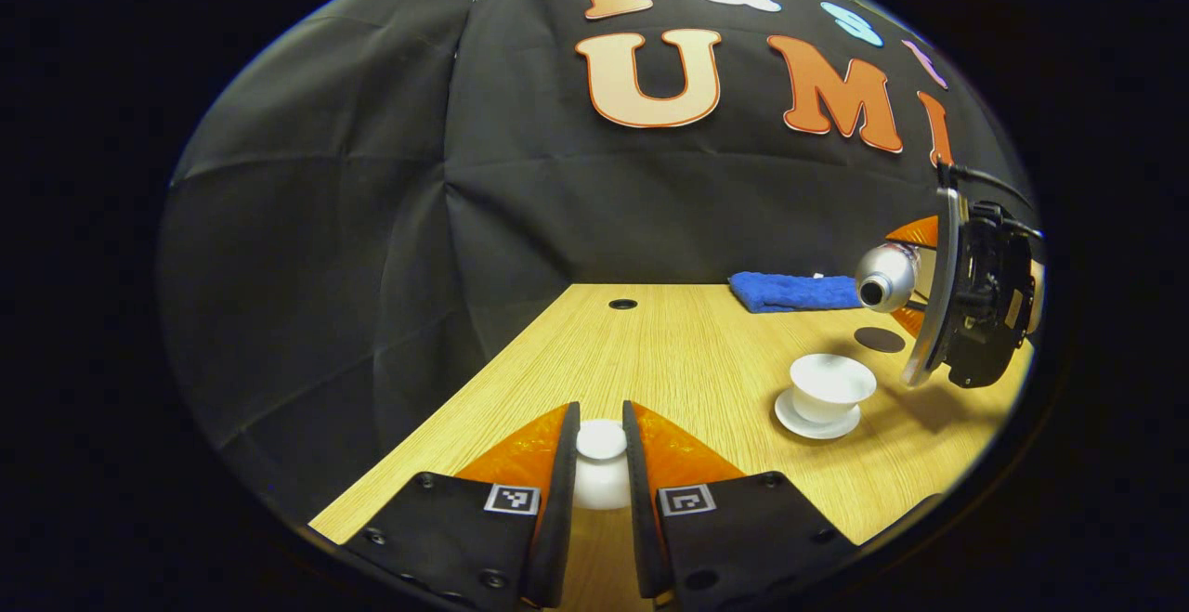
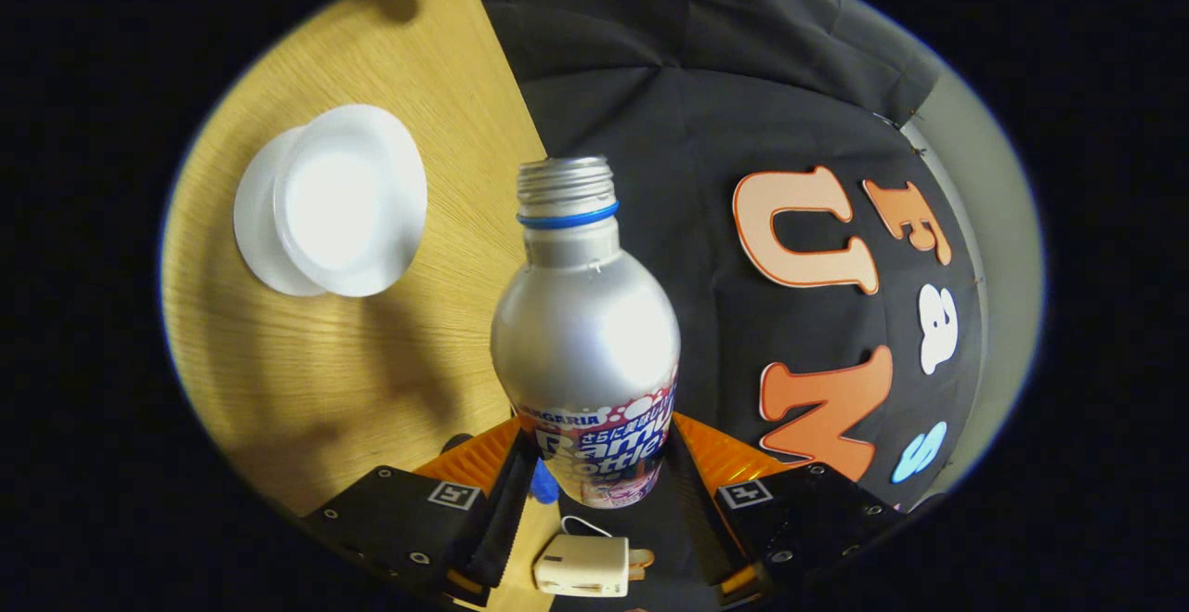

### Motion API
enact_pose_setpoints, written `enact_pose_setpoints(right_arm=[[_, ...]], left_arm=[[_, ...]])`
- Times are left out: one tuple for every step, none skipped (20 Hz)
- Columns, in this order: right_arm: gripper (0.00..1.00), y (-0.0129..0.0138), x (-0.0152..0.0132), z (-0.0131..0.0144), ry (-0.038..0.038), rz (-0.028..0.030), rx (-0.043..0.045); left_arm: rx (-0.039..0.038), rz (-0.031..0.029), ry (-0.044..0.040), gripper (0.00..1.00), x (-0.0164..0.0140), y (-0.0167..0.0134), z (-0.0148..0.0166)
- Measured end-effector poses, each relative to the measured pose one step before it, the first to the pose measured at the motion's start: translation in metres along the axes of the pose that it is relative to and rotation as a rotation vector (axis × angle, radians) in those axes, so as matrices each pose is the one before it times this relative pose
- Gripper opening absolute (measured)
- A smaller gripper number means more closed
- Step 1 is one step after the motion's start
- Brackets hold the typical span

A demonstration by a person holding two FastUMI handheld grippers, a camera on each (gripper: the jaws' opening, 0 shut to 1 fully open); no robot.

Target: Open the teacup lid with one hand, grasp the water bottle and pour water into the teacup with the other hand; after pouring, place the water bottle on the coaster and then close the teacup lid.

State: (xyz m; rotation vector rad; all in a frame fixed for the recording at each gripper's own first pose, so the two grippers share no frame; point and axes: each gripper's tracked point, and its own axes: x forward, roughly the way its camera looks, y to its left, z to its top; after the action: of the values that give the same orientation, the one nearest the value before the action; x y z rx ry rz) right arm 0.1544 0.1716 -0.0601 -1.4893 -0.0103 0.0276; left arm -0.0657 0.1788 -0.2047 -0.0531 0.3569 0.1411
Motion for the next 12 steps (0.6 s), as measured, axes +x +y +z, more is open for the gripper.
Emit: enact_pose_setpoints(right_arm=[[0.78, -0.00167, 0.00137, -0.00065, -0.0016, -0.00992, -0.02219], [0.78, -0.00098, 0.0009, 0.00115, -0.00232, -0.00762, -0.01712], [0.78, -0.00074, 0.00096, 0.00075, -0.00666, -0.00943, -0.01935], [0.78, -0.00145, 0.00137, 0.00083, -0.0045, -0.01222, -0.01898], [0.78, -0.00183, 0.00248, 0.00109, -0.00626, -0.01821, -0.02349], [0.78, -0.00262, 0.00134, 0.00263, -0.00479, -0.01492, -0.02157], [0.78, -0.00122, 0.00088, 0.00104, -0.0041, -0.01335, -0.01892], [0.78, -0.00124, 0.00074, 0.00118, -0.00298, -0.01008, -0.01463], [0.78, -0.00083, 0.00056, -0.00098, -0.00086, -0.00954, -0.01499], [0.78, -0.00089, 0.00043, -0.00096, -0.00123, -0.00364, -0.01123], [0.78, -0.00074, 0.00119, -0.00092, -0.00026, -0.00734, -0.0147], [0.77, -0.00109, 0.00068, -0.00049, -0.00319, -0.00424, -0.01773]], left_arm=[[-0.00055, -0.0005, 0.00174, 0.33, -0.00076, 0.00072, -0.00096], [-0.00076, 0.00159, 0.0008, 0.29, -0.00021, 0.00093, -0.00074], [-0.00078, 0.00069, 0.0013, 0.32, 0.0005, 0.00109, -0.00045], [-0.00162, 0.00129, 0.00007, 0.33, -0.00024, 0.00021, 0.00002], [-0.00159, 0.00091, 0.00127, 0.29, -0.00063, 0.00144, -0.0002], [-0.00123, 0.00092, 0.00116, 0.33, -0.00192, -0.00036, -0.0011], [-0.00116, 0.00049, 0.001, 0.33, 0.00086, 0.00037, -0.00145], [-0.00157, -0.00023, 0.00223, 0.33, -0.0003, -0.00004, -0.00065], [-0.00007, -0.00005, 0.00028, 0.33, 0.00025, 0.00128, -0.00019], [0.00112, 0.00111, 0.00279, 0.33, -0.0004, 0.00048, -0.0011], [0.00309, 0.00288, 0.00158, 0.33, -0.00064, 0.00088, -0.00123], [0.00268, 0.00358, 0.00101, 0.33, -0.00113, 0.00118, -0.00044]])
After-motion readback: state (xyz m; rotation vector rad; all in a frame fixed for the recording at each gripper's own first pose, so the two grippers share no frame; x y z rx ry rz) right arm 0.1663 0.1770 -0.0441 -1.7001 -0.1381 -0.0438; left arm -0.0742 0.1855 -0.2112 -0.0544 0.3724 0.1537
